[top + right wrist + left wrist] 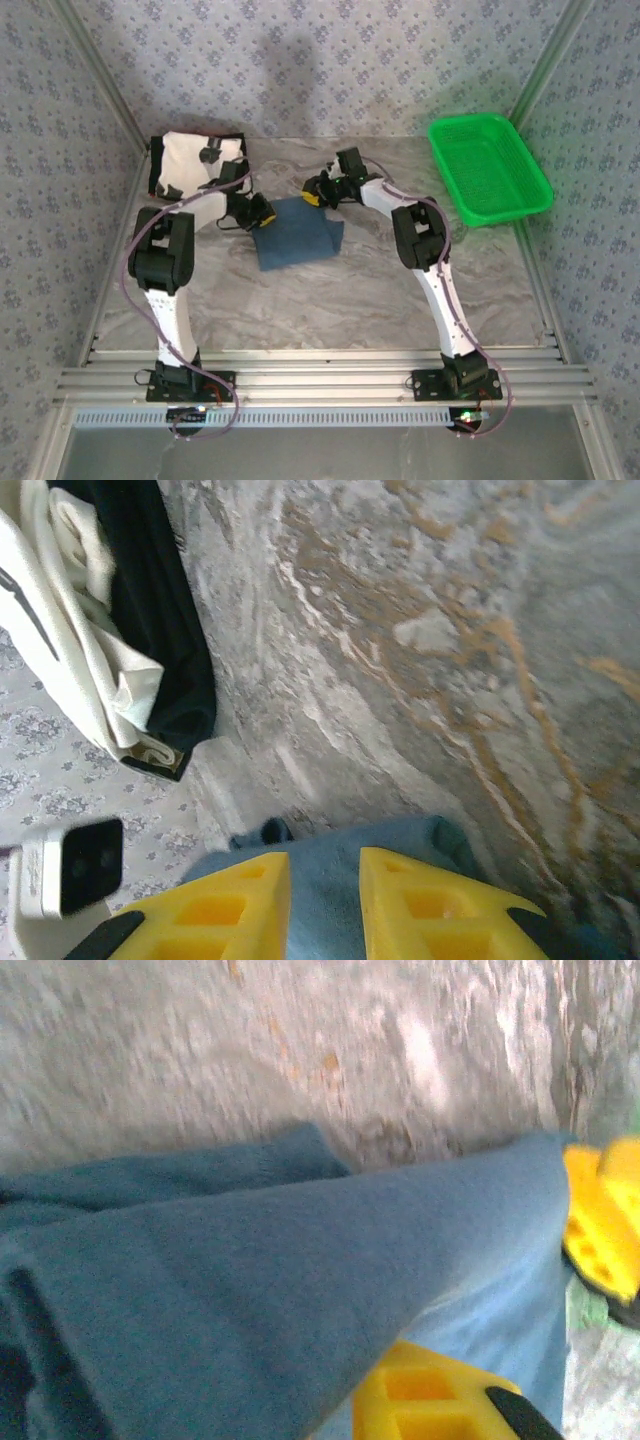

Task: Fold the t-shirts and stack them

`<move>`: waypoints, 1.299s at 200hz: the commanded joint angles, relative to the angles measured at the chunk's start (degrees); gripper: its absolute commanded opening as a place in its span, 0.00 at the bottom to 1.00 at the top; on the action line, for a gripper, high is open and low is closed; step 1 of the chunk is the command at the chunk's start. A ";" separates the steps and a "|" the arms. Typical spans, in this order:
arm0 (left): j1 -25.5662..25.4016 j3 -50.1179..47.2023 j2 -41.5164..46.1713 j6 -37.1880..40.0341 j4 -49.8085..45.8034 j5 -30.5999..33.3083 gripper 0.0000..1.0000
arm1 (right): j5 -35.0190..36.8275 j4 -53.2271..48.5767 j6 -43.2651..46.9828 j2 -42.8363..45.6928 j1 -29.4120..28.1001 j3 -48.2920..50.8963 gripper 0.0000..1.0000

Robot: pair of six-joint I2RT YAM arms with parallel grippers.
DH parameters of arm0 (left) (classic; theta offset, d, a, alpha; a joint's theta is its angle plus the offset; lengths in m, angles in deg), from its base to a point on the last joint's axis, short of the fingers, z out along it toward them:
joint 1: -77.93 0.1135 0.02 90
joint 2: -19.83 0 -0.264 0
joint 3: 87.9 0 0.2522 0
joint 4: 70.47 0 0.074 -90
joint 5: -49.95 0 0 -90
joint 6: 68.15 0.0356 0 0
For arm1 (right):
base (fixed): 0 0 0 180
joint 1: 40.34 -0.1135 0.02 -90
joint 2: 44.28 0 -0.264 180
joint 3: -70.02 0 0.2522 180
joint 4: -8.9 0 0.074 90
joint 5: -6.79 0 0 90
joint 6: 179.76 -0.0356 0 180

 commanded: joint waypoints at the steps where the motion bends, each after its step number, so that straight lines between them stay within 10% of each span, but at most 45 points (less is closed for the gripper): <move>1: 1.03 0.30 3.31 -0.66 1.05 0.95 0.31 | 1.22 1.12 2.86 8.56 0.96 5.91 0.31; 38: 0.55 -2.31 19.67 -1.36 1.23 -3.04 0.69 | 0.43 -8.07 12.97 21.66 2.17 13.39 0.40; 68: 0.54 0.73 24.87 11.96 -19.47 2.26 0.83 | 0.47 -16.96 23.32 33.53 2.30 21.42 0.56; 113: -0.31 -8.29 23.20 20.74 -21.22 8.06 0.84 | 4.75 -18.59 30.41 53.86 2.81 38.56 0.78; 226: -7.50 -4.89 4.17 18.55 -10.66 12.20 0.82 | 3.45 -19.50 28.17 69.50 3.23 53.79 0.80; 260: -10.08 -0.61 0.17 19.06 -11.24 10.82 0.64 | 2.93 -19.53 27.89 70.99 3.38 54.81 0.80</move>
